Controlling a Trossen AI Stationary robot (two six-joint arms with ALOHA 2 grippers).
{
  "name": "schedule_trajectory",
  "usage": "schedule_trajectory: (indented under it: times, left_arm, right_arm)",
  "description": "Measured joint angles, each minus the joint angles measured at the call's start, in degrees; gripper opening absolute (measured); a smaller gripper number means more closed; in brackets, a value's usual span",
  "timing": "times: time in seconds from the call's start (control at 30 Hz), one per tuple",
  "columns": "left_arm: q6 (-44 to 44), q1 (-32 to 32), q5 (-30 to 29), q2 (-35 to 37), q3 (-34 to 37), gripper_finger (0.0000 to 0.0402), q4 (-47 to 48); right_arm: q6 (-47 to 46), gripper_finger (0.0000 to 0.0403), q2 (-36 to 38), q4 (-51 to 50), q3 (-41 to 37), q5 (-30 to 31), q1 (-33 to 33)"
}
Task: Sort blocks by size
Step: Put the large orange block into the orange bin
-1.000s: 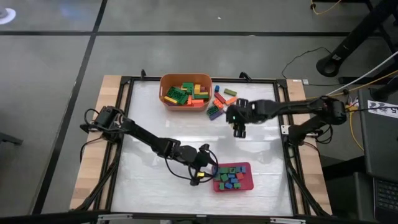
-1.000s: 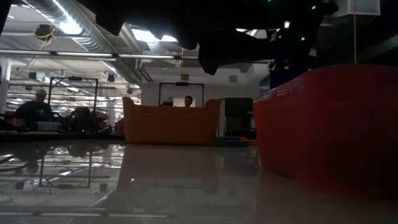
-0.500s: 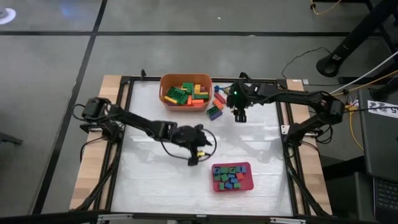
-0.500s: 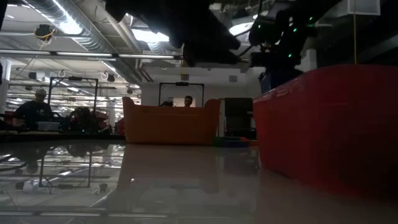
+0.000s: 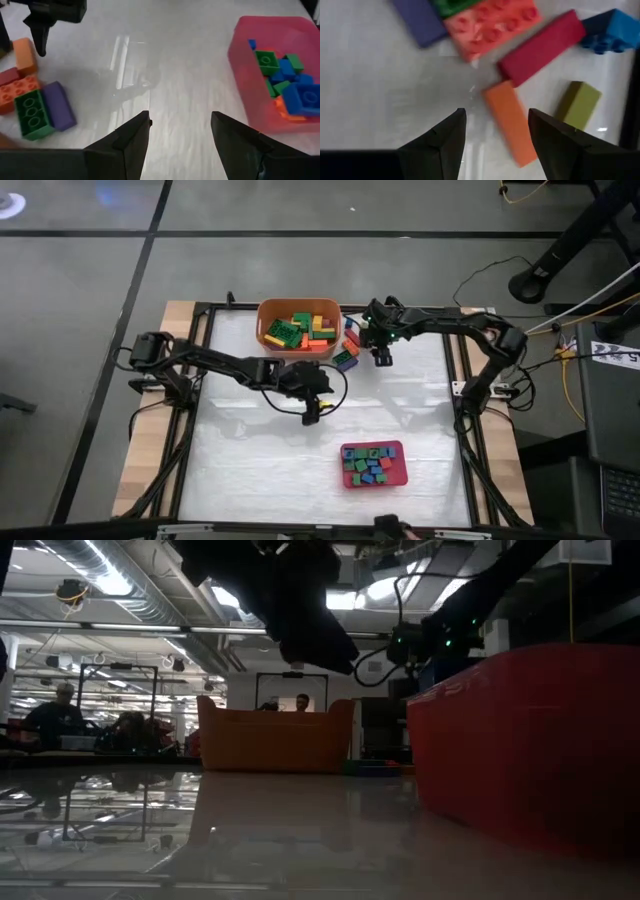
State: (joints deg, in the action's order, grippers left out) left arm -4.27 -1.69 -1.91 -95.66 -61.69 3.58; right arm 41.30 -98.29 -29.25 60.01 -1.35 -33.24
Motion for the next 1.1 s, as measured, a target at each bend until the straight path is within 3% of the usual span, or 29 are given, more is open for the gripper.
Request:
schedule_trajectory:
  times: [0.5, 0.6, 0.8, 1.1]
  left_arm:
    - [1.35, 0.67, 0.02, -0.02, 0.00, 0.0198, 1.92]
    - [1.35, 0.74, 0.02, 0.00, 0.00, 0.0198, 2.30]
    - [1.00, 3.34, 0.04, 2.94, 0.00, 0.0198, 5.36]
    - [1.82, 11.72, 0.02, 9.07, 0.00, 0.0198, 14.02]
  right_arm:
    - [2.58, 0.0209, -6.45, 3.03, 0.38, 0.20, -3.24]
    - [2.50, 0.0182, -6.60, 1.85, 0.36, -1.44, -3.22]
    - [-2.12, 0.0091, -6.56, 0.75, 0.24, -3.71, -3.23]
    - [-5.43, 0.0091, -0.04, -5.15, -0.16, -4.07, -1.53]
